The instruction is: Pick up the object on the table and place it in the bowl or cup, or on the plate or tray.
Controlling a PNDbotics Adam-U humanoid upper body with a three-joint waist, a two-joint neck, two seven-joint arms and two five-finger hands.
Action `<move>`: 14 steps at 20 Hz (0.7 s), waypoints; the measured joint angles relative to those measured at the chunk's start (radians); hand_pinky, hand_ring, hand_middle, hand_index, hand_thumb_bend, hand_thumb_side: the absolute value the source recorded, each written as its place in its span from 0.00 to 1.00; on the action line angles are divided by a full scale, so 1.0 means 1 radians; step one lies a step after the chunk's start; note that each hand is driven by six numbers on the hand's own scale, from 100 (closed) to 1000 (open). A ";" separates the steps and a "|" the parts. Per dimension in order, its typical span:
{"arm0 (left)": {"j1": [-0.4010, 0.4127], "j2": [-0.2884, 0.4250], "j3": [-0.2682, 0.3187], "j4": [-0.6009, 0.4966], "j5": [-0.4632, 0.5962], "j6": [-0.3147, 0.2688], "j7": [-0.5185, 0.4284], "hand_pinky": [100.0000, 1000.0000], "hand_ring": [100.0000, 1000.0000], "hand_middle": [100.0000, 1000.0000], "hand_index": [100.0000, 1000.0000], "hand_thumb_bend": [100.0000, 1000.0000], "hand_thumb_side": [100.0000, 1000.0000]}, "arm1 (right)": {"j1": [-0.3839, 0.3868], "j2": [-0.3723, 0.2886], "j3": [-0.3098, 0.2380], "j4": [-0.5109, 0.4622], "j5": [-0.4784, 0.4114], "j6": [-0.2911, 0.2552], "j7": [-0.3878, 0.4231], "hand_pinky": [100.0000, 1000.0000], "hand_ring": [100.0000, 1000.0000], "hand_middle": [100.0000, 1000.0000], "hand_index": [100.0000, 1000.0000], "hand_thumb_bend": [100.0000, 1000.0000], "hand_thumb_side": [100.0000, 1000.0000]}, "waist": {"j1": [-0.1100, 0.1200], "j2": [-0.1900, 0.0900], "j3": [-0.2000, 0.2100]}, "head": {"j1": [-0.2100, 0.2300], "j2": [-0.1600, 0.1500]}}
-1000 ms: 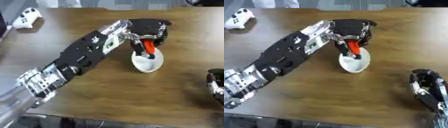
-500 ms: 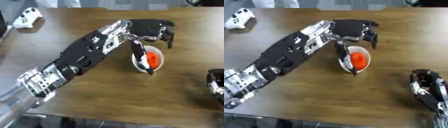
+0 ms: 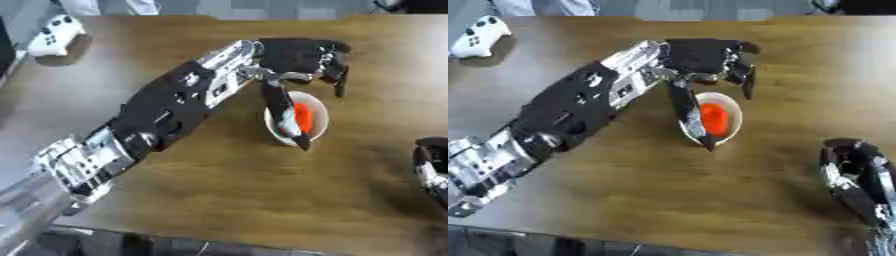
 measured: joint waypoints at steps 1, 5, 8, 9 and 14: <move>-0.001 0.007 0.000 -0.011 0.010 0.003 0.002 1.00 0.49 0.56 0.65 0.72 0.83 | 0.000 0.000 0.000 0.000 0.000 0.000 0.000 0.04 0.30 0.37 0.63 0.19 0.21 | 0.000 -0.004 0.008 | 0.000 0.000; -0.001 0.048 0.001 -0.063 0.061 0.027 -0.009 1.00 0.50 0.58 0.65 0.57 0.59 | 0.013 -0.001 -0.003 0.000 0.003 0.002 -0.003 0.04 0.30 0.37 0.63 0.19 0.22 | 0.007 -0.026 0.046 | -0.001 0.000; 0.011 0.074 -0.001 -0.098 0.114 0.057 -0.040 1.00 0.55 0.62 0.67 0.59 0.50 | 0.021 -0.001 -0.008 0.000 0.011 0.003 -0.008 0.05 0.30 0.37 0.63 0.31 0.21 | 0.007 -0.047 0.086 | -0.017 0.000; 0.020 0.083 -0.002 -0.108 0.135 0.068 -0.055 1.00 0.57 0.66 0.68 0.46 0.46 | 0.025 -0.001 -0.010 0.000 0.014 0.003 -0.011 0.05 0.30 0.37 0.63 0.20 0.22 | 0.007 -0.052 0.097 | -0.020 0.000; 0.089 0.148 -0.008 -0.186 0.328 0.142 -0.133 1.00 0.61 0.69 0.67 0.46 0.57 | 0.037 -0.003 -0.025 0.007 0.031 0.001 -0.028 0.05 0.31 0.38 0.64 0.20 0.23 | 0.006 -0.086 0.164 | -0.028 0.001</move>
